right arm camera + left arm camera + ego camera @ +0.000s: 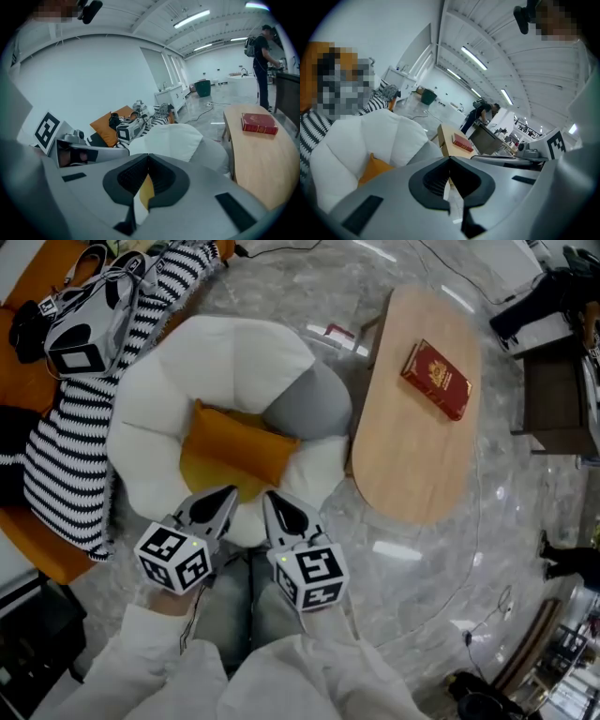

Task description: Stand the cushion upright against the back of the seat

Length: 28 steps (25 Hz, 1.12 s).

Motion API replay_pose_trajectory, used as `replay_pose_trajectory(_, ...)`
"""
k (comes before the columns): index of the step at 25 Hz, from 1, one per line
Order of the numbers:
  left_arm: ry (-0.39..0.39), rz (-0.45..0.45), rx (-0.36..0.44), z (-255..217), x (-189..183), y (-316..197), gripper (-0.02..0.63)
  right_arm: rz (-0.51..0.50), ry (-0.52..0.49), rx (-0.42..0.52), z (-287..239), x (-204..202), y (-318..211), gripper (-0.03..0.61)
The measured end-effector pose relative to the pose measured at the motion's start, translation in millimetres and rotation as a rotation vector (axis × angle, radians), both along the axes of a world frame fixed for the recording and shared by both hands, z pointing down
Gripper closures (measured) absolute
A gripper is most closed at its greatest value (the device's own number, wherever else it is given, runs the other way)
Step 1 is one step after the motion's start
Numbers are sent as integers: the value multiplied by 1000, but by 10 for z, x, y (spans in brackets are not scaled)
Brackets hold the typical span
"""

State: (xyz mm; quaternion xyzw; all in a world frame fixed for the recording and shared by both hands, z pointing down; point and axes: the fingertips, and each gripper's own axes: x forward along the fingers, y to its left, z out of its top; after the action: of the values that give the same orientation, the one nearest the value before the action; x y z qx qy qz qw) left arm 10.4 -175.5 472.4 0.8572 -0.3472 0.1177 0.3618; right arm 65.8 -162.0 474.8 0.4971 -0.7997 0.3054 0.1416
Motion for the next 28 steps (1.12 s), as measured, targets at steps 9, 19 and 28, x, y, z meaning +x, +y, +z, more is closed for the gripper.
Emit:
replay_pose_trajectory(9, 22, 5, -23, 582, 81, -120, 606, 28, -3, -24, 576, 52, -222, 566)
replay_pose_trajectory(19, 30, -15, -110, 1252, 185, -173, 606, 68, -36, -72, 1204, 159, -352, 566)
replay_pose_trajectory(28, 44, -42, -139, 1682, 264, -294, 606, 65, -38, -90, 1603, 231, -427, 566)
